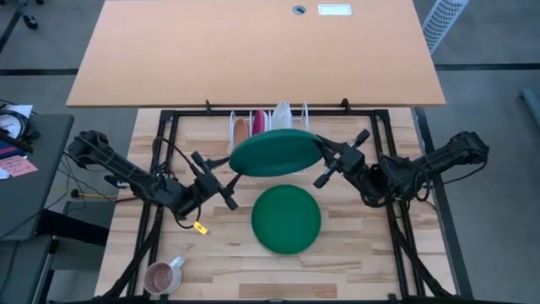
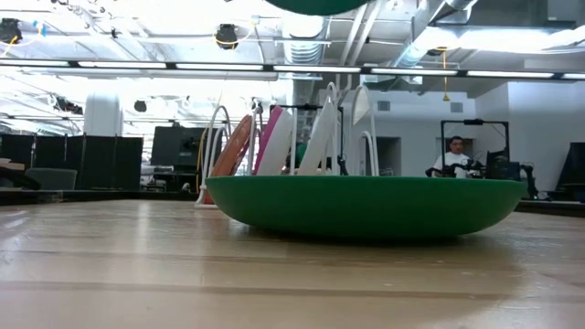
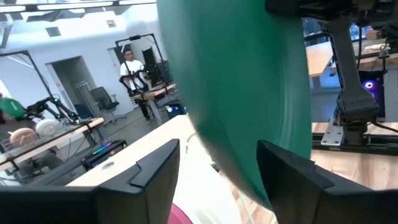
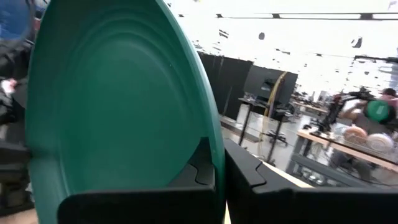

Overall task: Sort dishes
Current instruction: Put the dark green plate in the dish rack

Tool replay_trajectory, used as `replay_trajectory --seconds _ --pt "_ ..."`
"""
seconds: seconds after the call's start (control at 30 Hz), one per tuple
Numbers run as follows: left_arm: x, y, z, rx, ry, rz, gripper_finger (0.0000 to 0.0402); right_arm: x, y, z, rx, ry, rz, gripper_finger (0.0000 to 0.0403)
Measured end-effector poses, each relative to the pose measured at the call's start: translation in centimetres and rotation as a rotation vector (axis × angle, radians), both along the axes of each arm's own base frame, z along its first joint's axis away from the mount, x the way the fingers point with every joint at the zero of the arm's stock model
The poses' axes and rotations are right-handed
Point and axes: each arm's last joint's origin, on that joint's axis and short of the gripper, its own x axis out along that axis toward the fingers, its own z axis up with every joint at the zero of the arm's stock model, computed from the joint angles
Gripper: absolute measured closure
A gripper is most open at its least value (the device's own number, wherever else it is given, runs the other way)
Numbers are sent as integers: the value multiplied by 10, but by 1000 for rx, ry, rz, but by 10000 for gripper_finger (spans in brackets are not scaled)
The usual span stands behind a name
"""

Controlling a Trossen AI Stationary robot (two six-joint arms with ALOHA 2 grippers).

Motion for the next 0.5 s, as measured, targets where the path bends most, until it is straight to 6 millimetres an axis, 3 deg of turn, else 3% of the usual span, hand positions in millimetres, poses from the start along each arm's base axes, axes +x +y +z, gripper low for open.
replay_trajectory --seconds 0.2,0.5 --pt "-1 1 0 3 14 38 227 1 0 0 -2 -1 6 391" --pt "-2 4 1 -5 19 95 244 25 7 -6 -65 36 8 391"
